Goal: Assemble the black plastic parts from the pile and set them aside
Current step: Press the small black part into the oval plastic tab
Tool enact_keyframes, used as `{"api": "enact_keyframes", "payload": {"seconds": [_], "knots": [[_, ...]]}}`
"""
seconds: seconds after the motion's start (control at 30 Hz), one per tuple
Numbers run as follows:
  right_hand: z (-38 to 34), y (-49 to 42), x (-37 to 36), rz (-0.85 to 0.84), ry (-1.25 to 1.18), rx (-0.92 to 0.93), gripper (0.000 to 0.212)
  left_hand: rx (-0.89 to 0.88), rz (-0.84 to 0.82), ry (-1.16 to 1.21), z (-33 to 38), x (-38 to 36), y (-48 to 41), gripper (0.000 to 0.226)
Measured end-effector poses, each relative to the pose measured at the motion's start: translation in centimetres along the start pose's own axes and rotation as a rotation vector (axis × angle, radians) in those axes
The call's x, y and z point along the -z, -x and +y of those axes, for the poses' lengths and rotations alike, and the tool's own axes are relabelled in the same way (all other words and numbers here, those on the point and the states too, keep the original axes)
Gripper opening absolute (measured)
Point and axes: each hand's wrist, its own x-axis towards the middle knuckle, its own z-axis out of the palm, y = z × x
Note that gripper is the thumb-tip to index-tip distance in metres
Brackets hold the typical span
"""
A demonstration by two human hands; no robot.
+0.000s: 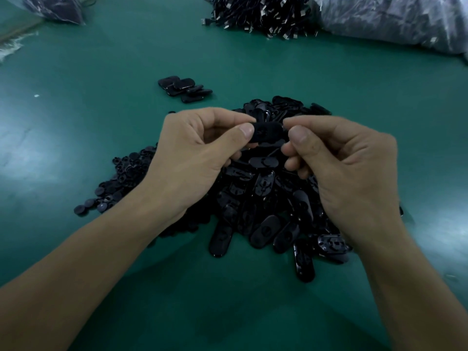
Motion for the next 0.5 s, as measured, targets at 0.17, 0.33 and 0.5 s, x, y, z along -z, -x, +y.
{"api": "enact_keyframes", "payload": {"seconds": [0.17,0.33,0.5], "knots": [[0.07,-0.16,0.08,-0.035,-0.083,-0.054,0.023,-0.003,0.006,0.015,0.02,0.01,-0.04,0.012],[-0.12,-0.18,0.05,-0.055,-0.282,-0.143,0.024,-0.018,0.018,0.029,0.02,0.11,-0.06,0.012],[-0.44,-0.17,0.08,-0.052,-0.356,-0.194,0.019,-0.042,-0.011,0.048,0.09,0.19,-0.02,0.010]]}}
